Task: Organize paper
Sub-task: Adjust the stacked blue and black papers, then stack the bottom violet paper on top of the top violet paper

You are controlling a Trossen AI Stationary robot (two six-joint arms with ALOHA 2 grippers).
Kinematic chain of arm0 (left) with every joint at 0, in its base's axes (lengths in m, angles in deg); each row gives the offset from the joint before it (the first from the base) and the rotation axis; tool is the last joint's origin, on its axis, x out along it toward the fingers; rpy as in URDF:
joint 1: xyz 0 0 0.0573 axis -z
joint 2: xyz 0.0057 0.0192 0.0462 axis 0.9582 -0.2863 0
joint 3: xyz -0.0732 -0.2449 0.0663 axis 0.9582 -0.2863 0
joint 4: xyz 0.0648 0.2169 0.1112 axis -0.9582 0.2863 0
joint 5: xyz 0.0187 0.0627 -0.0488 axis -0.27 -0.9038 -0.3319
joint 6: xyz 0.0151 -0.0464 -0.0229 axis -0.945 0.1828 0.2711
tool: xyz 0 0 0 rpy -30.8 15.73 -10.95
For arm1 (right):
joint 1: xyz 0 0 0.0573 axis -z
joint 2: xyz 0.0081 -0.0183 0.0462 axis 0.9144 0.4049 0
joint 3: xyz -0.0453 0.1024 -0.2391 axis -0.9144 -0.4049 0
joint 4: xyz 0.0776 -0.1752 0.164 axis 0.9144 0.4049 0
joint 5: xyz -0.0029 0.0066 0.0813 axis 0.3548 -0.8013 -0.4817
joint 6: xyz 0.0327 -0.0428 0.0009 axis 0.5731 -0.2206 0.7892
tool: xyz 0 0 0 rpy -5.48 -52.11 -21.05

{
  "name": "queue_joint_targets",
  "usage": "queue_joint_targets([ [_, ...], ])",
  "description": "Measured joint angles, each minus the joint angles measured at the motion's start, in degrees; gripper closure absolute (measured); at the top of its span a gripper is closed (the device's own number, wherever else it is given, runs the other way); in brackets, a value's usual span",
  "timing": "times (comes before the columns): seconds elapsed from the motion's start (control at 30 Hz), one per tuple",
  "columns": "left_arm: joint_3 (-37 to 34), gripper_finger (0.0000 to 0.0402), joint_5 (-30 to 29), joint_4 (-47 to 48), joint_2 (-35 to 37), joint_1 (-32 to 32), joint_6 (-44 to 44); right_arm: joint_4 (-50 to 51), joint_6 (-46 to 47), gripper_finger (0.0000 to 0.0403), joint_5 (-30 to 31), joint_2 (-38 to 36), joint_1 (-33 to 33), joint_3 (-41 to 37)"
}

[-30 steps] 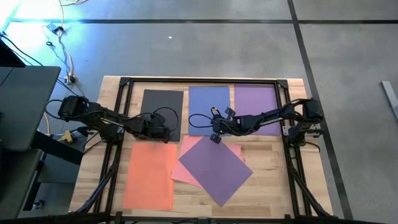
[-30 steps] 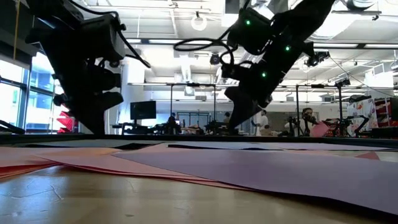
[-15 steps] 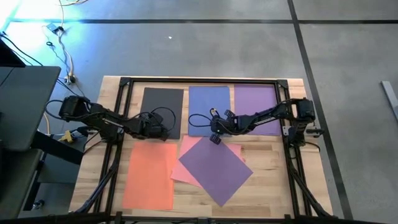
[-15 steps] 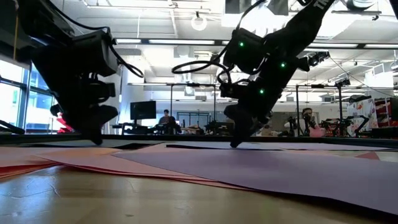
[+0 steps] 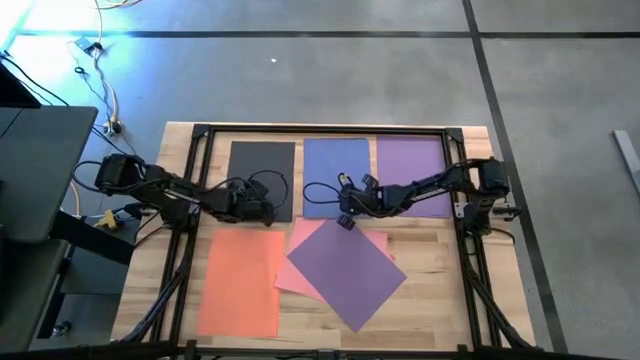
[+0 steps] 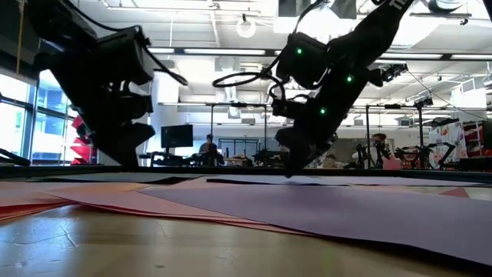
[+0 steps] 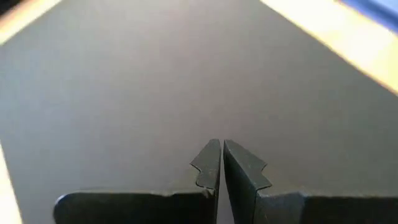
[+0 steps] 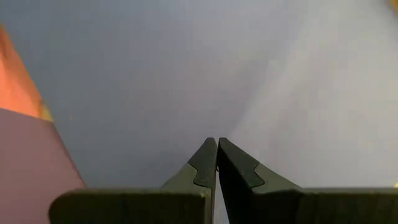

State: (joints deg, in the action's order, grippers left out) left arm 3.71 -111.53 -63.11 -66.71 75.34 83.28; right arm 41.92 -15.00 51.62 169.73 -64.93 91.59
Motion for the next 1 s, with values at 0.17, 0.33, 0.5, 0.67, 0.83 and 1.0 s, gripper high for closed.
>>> queue_joint_targets([
  [0.17, 5.31, 0.0402, -4.75, 7.35, 1.02, 2.26, 0.02, 0.33, -2.36, 0.0402, 2.07, -5.37, -3.03, 0.00],
  [0.33, 9.36, 0.0402, -6.03, 9.66, 2.13, 6.44, -1.60, 4.44, -5.19, 0.0382, -0.04, -14.32, -11.12, -0.06],
  [0.5, 10.69, 0.0402, -2.38, 0.26, 2.23, 9.72, -8.40, -0.70, -7.74, 0.0325, -10.57, -19.47, -26.10, -5.04],
  [0.67, 10.42, 0.0402, 12.63, -18.62, -0.45, 10.27, -18.13, -18.97, -6.78, 0.0279, -10.88, -16.21, -40.66, -12.73],
  [0.83, 10.55, 0.0402, 26.31, -34.37, -7.28, 10.27, -22.32, -34.14, -4.71, 0.0233, -7.49, -6.47, -46.94, -13.94],
  [1.0, 11.95, 0.0402, 31.78, -40.66, -17.17, 10.87, -23.70, -33.91, -5.73, 0.0171, -8.17, 3.51, -47.25, -7.91],
])
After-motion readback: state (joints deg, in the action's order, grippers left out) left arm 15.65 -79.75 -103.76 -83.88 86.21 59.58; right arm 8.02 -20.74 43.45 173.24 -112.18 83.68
